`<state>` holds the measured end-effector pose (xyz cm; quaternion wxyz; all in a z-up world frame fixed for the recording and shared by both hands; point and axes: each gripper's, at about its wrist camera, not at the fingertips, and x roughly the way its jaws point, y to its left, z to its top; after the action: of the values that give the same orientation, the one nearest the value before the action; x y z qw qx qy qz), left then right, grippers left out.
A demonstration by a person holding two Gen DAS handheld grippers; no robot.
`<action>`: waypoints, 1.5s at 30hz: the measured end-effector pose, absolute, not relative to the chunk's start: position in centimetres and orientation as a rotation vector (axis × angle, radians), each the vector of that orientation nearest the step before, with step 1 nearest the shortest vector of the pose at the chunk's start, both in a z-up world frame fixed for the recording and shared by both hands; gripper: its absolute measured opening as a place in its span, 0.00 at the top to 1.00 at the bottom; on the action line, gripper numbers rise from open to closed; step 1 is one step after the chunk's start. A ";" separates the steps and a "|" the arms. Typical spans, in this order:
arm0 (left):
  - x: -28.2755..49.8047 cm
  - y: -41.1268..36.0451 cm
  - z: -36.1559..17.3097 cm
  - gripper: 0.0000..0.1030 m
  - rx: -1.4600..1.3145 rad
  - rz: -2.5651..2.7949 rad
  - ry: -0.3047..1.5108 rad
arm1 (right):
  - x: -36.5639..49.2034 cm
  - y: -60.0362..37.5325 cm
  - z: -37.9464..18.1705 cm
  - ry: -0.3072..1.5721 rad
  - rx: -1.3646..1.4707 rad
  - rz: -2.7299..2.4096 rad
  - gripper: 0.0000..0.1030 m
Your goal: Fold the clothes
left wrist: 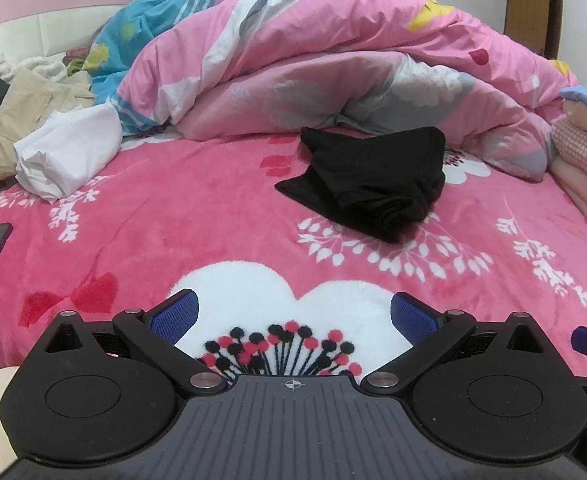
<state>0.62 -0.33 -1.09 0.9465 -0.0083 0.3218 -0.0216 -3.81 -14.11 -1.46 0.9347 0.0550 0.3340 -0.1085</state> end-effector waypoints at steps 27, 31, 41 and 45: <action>9.0 -0.4 -2.3 0.00 -0.055 -0.147 0.524 | 0.7 -20.8 -1.3 0.425 0.078 -0.168 0.00; 13.4 -0.2 -2.9 0.00 -0.043 -0.164 0.534 | 5.2 -22.1 -0.2 0.391 0.046 -0.084 0.00; 21.1 1.2 -6.6 0.33 -0.088 -0.178 0.669 | 19.8 -20.3 -0.7 0.511 -0.035 0.076 0.07; 21.1 1.2 -6.7 0.47 -0.080 -0.174 0.668 | 23.8 -19.1 -2.8 0.612 -0.045 0.114 0.24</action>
<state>21.12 1.16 -6.73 0.9402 -0.0394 0.3274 -0.0852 23.80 -19.07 -2.83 0.9517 -0.0220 0.3012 0.0559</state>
